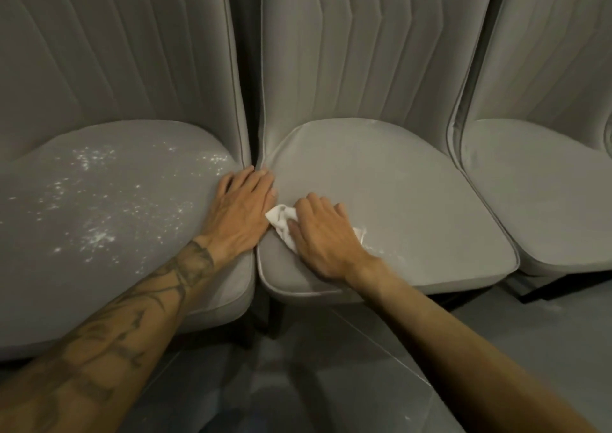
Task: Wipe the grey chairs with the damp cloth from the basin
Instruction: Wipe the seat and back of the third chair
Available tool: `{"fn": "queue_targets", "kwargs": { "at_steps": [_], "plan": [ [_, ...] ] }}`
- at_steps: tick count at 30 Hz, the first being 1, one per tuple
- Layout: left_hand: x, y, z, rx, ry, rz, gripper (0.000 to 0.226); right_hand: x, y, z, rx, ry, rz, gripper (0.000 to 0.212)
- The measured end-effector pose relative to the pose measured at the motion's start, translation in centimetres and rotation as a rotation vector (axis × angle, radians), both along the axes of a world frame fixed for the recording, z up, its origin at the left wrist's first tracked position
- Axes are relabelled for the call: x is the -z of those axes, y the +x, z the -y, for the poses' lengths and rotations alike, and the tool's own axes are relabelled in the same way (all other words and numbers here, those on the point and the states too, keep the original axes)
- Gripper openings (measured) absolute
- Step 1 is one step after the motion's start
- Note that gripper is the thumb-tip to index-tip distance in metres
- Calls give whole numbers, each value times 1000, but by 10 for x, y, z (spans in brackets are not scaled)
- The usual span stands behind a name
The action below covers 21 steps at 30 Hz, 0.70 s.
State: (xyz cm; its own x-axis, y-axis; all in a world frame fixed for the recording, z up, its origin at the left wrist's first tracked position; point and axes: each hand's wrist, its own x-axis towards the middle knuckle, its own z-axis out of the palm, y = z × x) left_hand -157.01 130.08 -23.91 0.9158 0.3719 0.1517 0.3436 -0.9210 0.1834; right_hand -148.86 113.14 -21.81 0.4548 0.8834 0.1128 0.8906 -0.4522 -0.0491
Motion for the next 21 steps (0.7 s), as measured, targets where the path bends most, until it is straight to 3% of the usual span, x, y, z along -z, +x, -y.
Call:
{"fn": "queue_targets", "kwargs": {
  "at_steps": [2,7,12,17,21],
  "plan": [
    [3,-6,3,-20,1,0,59,8,-10,-5,49,35,54,34],
    [7,-16,17,-98,-2,13,49,21,-40,17,-99,201,70,30],
    [10,-19,28,-122,10,18,61,18,-16,12,112,157,85,25],
    [13,-19,27,-110,-8,45,60,26,-34,18,-8,221,44,21],
    [12,-19,29,-120,42,88,57,21,-9,23,185,194,80,16]
  ]
}}
